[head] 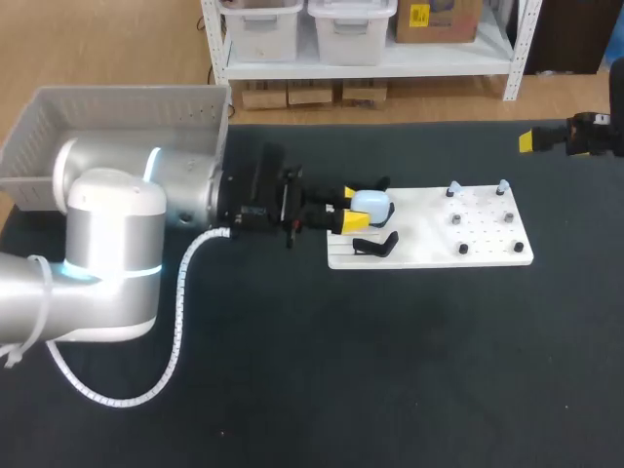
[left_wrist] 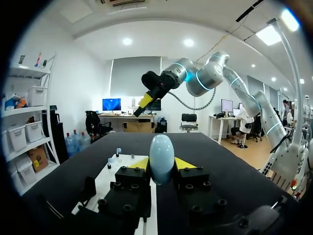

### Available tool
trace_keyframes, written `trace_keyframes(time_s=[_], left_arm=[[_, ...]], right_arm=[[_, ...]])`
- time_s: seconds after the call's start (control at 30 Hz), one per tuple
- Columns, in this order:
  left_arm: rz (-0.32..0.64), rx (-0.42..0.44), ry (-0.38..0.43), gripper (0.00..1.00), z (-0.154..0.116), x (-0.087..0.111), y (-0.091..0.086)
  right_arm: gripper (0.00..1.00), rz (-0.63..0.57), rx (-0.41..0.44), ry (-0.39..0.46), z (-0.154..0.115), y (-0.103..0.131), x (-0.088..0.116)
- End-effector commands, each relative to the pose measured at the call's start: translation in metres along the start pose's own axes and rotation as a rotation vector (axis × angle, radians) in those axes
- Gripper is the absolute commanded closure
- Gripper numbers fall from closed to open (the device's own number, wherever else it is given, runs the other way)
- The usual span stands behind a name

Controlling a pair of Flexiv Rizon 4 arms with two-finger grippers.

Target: Pick up each earbud case from the left stands, insert the matching earbuds, close the lid, and place the case in the box.

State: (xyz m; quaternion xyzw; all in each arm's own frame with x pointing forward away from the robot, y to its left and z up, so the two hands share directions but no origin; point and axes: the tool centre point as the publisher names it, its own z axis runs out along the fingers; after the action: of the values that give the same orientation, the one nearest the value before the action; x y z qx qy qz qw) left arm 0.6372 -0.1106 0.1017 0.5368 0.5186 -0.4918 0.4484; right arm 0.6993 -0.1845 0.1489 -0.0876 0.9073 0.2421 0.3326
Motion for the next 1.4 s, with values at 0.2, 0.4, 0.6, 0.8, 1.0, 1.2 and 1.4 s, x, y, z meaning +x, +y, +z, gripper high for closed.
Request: trace_keyframes(time_s=[0.2,0.4,0.6,0.8,1.0,1.2,1.4], left_arm=[[0.002,-0.011,-0.033,1.0,-0.001,0.003,-0.001],[0.01,0.005,-0.034,1.0,0.0,0.002,0.0],[0.012,0.007,-0.032,1.0,-0.001,0.001,0.0],[0.012,0.007,-0.032,1.0,-0.001,0.001,0.0],[0.012,0.007,-0.032,1.0,-0.001,0.001,0.0],[0.012,0.007,-0.032,1.0,-0.001,0.001,0.0],[0.012,0.007,-0.032,1.0,-0.001,0.001,0.0]], right_arm=[[0.0,0.0,0.001,0.001,0.0,0.0,0.0],[0.0,0.0,0.001,0.001,0.0,0.0,0.0],[0.0,0.0,0.001,0.001,0.0,0.0,0.0],[0.0,-0.062,-0.027,0.01,-0.002,0.025,0.006],[0.0,-0.123,-0.078,0.015,-0.008,0.067,0.02],[0.0,-0.172,-0.127,0.053,-0.009,0.113,0.039],[0.0,-0.222,-0.154,0.126,0.004,0.15,0.061]])
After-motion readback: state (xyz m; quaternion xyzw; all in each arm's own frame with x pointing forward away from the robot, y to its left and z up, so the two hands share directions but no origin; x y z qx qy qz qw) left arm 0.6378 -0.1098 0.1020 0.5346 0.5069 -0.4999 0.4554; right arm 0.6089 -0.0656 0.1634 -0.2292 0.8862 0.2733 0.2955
